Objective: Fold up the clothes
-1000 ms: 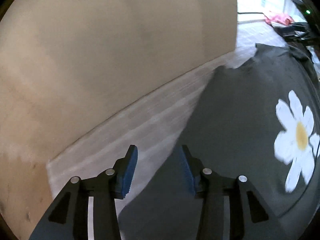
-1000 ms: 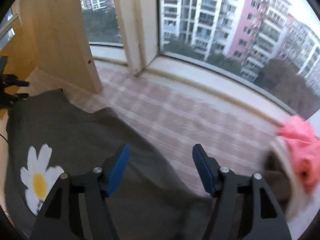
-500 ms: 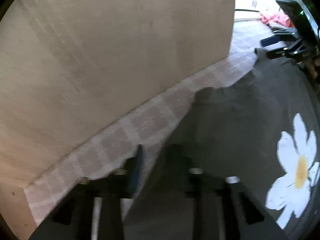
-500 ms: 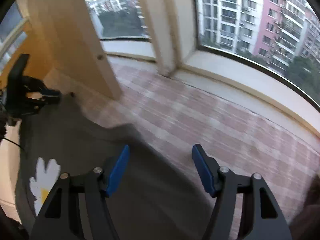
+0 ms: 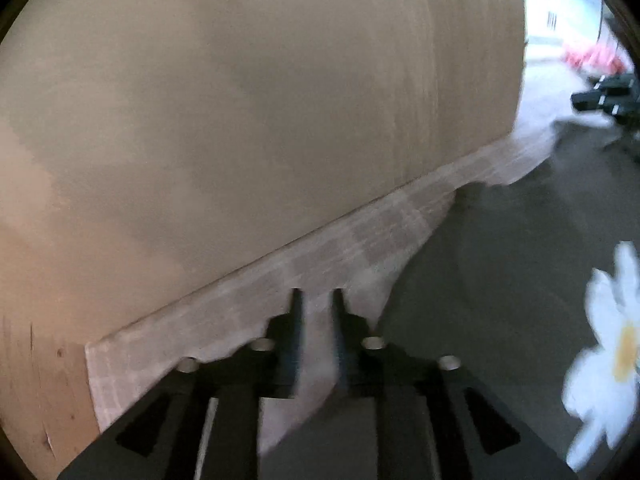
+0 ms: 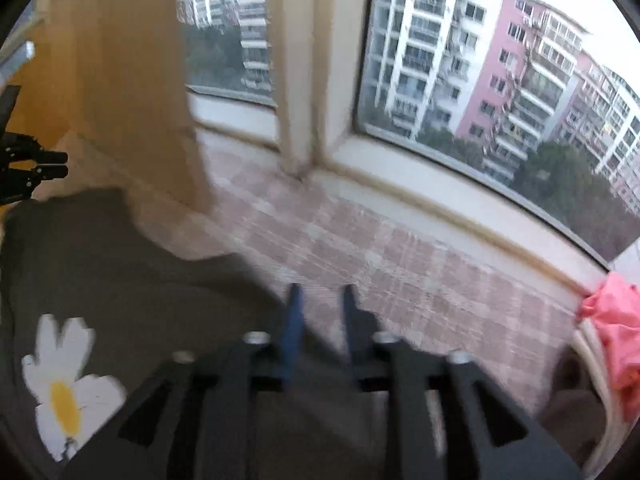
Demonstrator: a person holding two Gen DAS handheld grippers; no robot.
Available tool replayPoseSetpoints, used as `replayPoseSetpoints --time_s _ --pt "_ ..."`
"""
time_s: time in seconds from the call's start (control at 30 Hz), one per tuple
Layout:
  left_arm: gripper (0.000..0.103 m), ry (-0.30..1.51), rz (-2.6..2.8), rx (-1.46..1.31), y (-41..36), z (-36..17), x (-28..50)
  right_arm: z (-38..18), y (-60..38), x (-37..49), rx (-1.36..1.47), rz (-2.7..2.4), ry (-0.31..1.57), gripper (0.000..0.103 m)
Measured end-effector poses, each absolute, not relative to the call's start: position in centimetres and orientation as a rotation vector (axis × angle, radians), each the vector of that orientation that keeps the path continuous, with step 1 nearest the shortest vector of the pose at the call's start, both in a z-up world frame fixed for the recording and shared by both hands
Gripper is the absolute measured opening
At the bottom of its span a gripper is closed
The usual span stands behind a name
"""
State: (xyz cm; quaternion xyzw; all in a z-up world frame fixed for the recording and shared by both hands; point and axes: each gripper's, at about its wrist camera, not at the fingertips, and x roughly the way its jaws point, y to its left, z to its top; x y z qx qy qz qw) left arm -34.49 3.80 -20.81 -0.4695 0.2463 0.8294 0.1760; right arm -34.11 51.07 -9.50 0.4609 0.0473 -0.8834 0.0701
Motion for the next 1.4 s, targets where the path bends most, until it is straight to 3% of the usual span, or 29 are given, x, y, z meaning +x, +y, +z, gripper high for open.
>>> replayPoseSetpoints --time_s 0.03,0.1,0.43,0.6,0.63,0.67,0.73,0.8,0.87,0.93,1.0,1.2,1.3,1.33,1.4 --pt "0.038 0.688 2.360 -1.307 2.1 -19.4 -33.2 -8.7 50.5 -33.0 1.365 -2.627 0.138 0.030" --pt "0.045 0.663 2.369 -1.323 -0.7 -19.1 -31.7 -7.3 48.8 -31.0 1.336 -2.566 0.145 0.030" --pt "0.044 0.514 2.373 -1.552 -13.5 -23.4 -26.4 -6.1 35.0 -26.4 1.310 -2.240 0.217 0.030" --pt "0.044 0.458 2.329 -1.534 -13.0 -24.0 -27.3 -7.3 30.1 -26.6 1.334 -2.186 0.212 0.030" --pt "0.037 0.448 2.319 -1.527 -12.7 -24.1 -27.5 -8.0 29.5 -27.0 1.349 -2.182 0.208 0.030" --pt "0.019 0.437 2.309 -1.519 -12.4 -24.1 -27.8 -8.6 28.9 -27.4 1.366 -2.177 0.203 0.030" --pt "0.003 0.417 2.289 -1.504 -11.8 -24.3 -28.4 -9.5 27.9 -27.9 1.399 -2.163 0.181 0.030" --pt "0.005 0.396 2.268 -1.489 -11.2 -24.4 -29.0 -9.4 26.6 -28.2 1.393 -2.150 0.170 0.030" --pt "0.015 0.397 2.258 -1.463 -11.7 -23.5 -28.1 -8.6 24.6 -28.9 1.362 -2.143 0.174 0.030" --pt "0.039 0.386 2.244 -1.428 -12.5 -22.5 -26.1 -7.5 22.6 -30.5 1.312 -2.162 0.201 0.033" --pt "0.042 0.363 2.201 -1.409 -12.4 -22.5 -24.5 -6.9 20.3 -32.9 1.280 -2.152 0.201 0.047" --pt "0.043 0.424 2.115 -1.378 -8.4 -27.0 -23.0 -8.4 11.5 -39.9 1.305 -1.997 0.261 0.048" --pt "0.029 0.281 2.168 -1.341 -8.9 -27.2 -24.4 -9.7 7.6 -41.4 1.303 -1.909 0.350 0.049" --pt "0.013 0.236 2.180 -1.332 -9.1 -27.2 -24.8 -10.3 6.6 -41.6 1.315 -1.875 0.385 0.050" --pt "0.010 0.218 2.202 -1.318 -9.9 -26.9 -24.7 -11.6 5.1 -41.6 1.334 -1.821 0.465 0.050"
